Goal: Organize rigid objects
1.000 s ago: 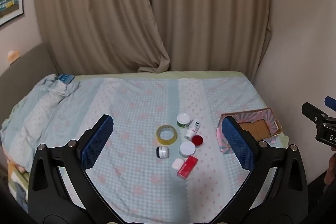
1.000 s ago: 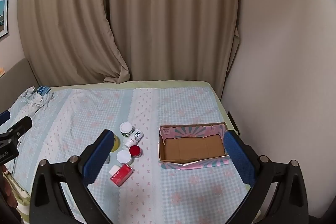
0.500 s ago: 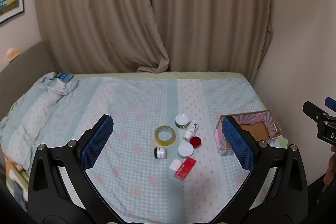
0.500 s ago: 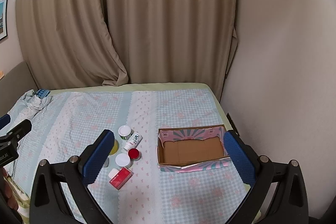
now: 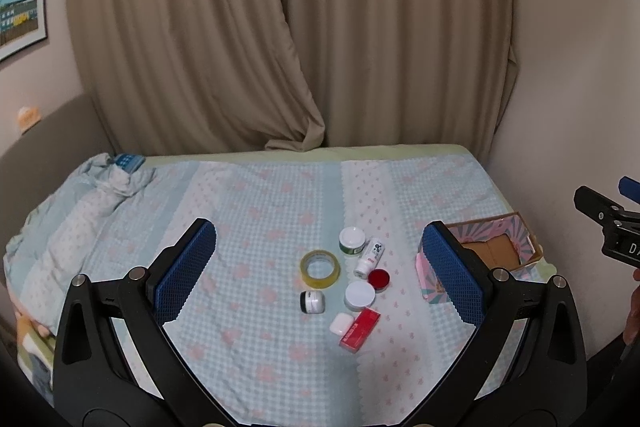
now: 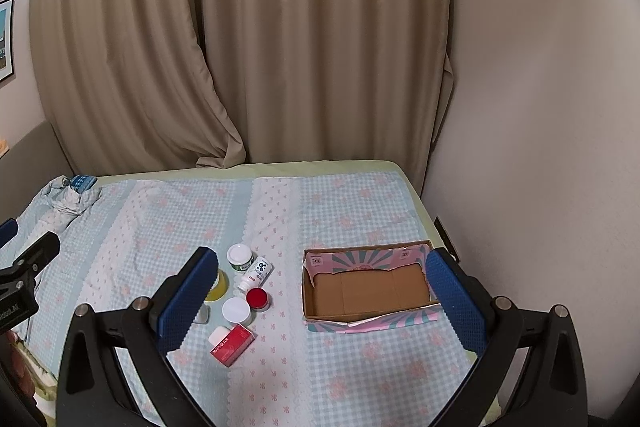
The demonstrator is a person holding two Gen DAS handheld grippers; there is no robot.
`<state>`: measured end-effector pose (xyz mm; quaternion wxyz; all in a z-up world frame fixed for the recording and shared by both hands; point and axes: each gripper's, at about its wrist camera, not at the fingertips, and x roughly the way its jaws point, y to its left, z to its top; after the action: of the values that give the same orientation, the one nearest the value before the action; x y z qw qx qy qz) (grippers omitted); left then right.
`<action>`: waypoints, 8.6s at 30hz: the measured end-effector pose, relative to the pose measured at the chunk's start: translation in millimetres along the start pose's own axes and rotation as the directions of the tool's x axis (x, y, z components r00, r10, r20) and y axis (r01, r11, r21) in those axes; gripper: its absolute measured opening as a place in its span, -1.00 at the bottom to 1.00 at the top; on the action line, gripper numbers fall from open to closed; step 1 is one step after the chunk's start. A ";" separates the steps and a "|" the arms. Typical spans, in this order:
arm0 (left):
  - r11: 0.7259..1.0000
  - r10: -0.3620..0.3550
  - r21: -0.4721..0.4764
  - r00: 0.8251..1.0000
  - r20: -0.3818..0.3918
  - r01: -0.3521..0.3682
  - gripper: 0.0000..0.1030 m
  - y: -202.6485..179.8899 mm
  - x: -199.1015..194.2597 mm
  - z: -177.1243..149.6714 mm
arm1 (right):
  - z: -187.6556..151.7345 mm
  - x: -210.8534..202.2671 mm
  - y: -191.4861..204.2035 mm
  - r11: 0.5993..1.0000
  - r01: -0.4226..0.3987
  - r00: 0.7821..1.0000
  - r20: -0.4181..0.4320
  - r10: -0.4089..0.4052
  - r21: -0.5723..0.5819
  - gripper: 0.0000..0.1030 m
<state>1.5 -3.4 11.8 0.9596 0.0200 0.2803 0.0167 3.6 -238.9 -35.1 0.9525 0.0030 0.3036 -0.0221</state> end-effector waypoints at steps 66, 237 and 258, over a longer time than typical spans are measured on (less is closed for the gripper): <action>0.999 -0.005 -0.053 0.998 -0.067 0.002 0.99 -1.0 6.7 -10.6 | -6.7 5.0 -4.8 0.996 -0.087 0.996 -0.017 0.086 -0.023 1.00; 0.898 -0.102 0.254 0.732 -0.673 0.359 1.00 -338.0 412.2 -124.5 | -117.0 428.2 -225.2 0.932 -0.074 0.676 -0.669 0.309 0.355 1.00; 0.947 -0.152 0.176 0.857 -0.492 0.270 1.00 -207.1 264.3 -40.9 | -53.7 267.9 -156.0 0.991 -0.018 0.826 -0.556 0.088 0.130 1.00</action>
<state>206.4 -197.7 -174.5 0.8485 0.0996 0.5060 -0.1188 184.0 -404.5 -232.7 0.8199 0.0745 0.5675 -0.0116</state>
